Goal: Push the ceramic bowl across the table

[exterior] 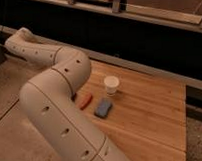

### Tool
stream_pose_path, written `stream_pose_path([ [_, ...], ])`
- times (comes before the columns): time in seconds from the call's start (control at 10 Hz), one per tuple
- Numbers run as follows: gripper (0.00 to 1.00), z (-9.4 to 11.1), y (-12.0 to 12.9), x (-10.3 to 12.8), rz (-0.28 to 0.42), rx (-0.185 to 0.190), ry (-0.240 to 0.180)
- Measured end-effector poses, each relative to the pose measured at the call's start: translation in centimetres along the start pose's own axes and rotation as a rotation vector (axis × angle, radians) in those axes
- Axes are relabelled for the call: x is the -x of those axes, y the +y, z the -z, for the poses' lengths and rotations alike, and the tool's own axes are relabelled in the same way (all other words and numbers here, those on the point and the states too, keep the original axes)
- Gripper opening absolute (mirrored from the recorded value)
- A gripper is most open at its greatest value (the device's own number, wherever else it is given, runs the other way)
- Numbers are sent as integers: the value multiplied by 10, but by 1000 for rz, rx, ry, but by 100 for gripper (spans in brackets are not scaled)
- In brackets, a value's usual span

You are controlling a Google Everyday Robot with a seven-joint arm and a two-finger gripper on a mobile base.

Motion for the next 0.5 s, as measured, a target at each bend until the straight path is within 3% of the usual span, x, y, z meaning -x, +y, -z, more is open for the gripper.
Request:
stream_pose_path([
  [0.1, 0, -2, -15, -7, -24, -31, 11],
  [0.3, 0, -19, -19, -26, -50, -61, 59],
  [0.5, 0, -38, -8, -34, -44, -61, 99],
])
